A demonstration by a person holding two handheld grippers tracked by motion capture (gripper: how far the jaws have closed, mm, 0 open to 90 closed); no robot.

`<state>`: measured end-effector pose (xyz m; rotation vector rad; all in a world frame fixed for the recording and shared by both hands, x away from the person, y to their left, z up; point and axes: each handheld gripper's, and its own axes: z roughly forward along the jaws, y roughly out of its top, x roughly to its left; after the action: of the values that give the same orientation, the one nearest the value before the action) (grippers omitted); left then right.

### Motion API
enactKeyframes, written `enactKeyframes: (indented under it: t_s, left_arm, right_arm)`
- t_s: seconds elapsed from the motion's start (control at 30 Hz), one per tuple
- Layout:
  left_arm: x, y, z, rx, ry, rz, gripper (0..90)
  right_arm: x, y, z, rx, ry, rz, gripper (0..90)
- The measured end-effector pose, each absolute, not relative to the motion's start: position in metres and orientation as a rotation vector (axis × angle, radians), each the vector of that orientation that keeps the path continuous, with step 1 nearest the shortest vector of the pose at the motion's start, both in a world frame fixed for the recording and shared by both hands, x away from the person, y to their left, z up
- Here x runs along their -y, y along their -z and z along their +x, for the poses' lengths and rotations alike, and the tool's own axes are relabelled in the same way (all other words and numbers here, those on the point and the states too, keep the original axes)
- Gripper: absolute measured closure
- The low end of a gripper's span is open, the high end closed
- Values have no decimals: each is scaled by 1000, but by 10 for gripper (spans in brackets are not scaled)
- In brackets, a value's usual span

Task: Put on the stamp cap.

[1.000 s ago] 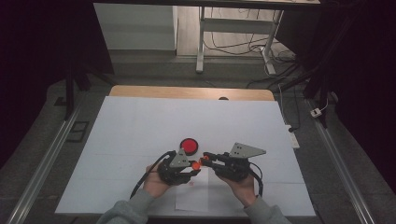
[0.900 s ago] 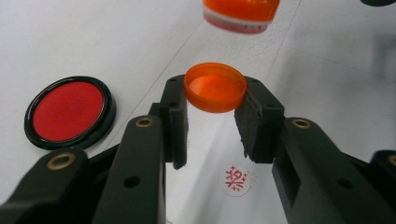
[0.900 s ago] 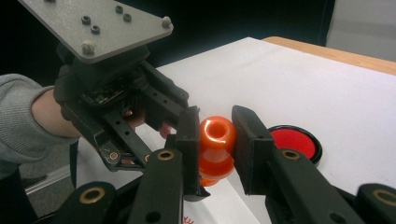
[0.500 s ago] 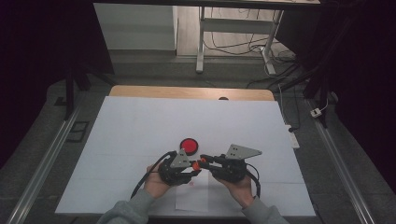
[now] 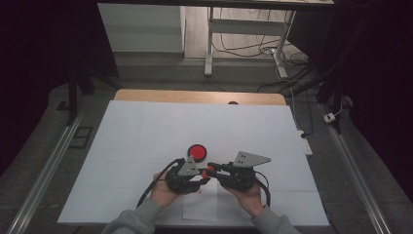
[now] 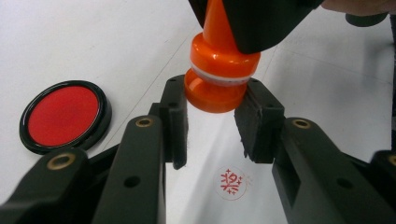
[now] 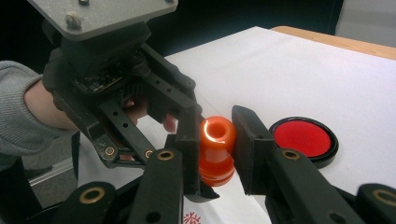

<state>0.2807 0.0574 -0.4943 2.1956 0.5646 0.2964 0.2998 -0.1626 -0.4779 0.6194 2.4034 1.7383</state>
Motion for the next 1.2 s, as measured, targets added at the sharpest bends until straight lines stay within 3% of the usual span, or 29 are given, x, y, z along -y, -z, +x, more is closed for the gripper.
enactKeyframes:
  t_s: [1.2]
  left_arm:
    - [-56, 492, 279, -556, -302, 2189, 651]
  right_arm:
    - [161, 481, 300, -2416, -1721, 613, 721]
